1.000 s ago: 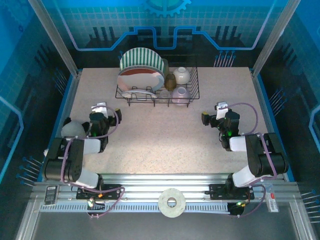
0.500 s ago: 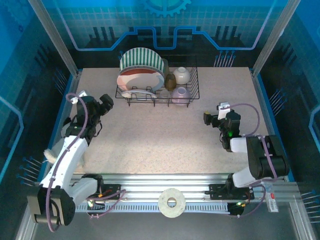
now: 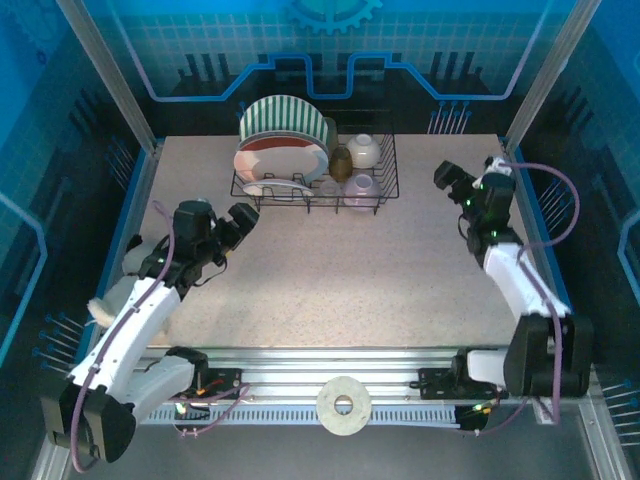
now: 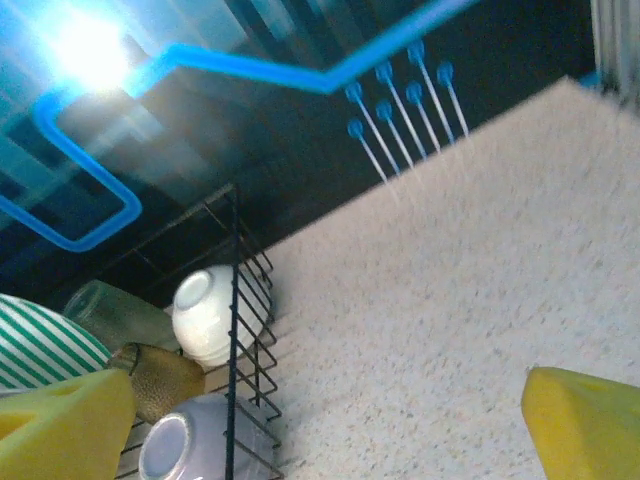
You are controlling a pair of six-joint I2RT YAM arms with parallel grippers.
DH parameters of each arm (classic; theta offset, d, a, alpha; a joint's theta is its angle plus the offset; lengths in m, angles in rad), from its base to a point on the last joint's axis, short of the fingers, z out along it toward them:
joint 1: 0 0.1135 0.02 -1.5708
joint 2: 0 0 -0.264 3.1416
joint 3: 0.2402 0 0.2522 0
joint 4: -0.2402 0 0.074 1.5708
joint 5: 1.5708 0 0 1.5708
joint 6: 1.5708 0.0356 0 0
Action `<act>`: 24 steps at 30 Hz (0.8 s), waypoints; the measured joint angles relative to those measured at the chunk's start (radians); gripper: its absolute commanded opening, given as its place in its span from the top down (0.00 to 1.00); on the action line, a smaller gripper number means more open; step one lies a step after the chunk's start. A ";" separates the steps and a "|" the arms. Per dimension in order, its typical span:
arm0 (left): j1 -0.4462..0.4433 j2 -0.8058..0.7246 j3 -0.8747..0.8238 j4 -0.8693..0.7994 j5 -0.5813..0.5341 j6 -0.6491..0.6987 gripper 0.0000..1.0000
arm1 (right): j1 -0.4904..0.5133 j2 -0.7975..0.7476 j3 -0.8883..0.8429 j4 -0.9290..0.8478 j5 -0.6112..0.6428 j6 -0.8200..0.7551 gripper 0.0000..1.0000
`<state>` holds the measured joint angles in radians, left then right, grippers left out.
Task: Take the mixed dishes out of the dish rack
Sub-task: Rotate the dish rack at the center of the table.
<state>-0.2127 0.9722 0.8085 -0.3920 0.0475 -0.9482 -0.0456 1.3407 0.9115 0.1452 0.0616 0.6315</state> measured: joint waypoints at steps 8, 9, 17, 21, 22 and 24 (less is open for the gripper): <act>-0.045 -0.084 -0.012 -0.023 0.077 0.008 0.01 | 0.143 0.375 0.536 -0.473 -0.014 -0.049 0.04; -0.046 -0.103 -0.017 -0.029 0.084 0.011 0.01 | 0.155 0.425 0.603 -0.518 -0.012 -0.063 0.05; -0.047 -0.223 -0.022 -0.116 0.108 0.047 0.01 | 0.204 0.676 0.844 -0.735 0.023 -0.154 0.22; -0.047 -0.248 -0.039 -0.128 0.127 0.057 0.01 | 0.213 0.726 0.885 -0.783 0.032 -0.186 0.35; -0.047 -0.250 -0.047 -0.127 0.134 0.057 0.01 | 0.214 0.730 0.890 -0.789 0.032 -0.192 0.41; -0.047 -0.251 -0.064 -0.127 0.146 0.056 0.01 | 0.214 0.732 0.897 -0.792 0.030 -0.201 0.52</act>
<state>-0.2596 0.7216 0.7441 -0.5186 0.1936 -0.8917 0.1688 2.0731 1.8084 -0.6468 0.0917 0.4309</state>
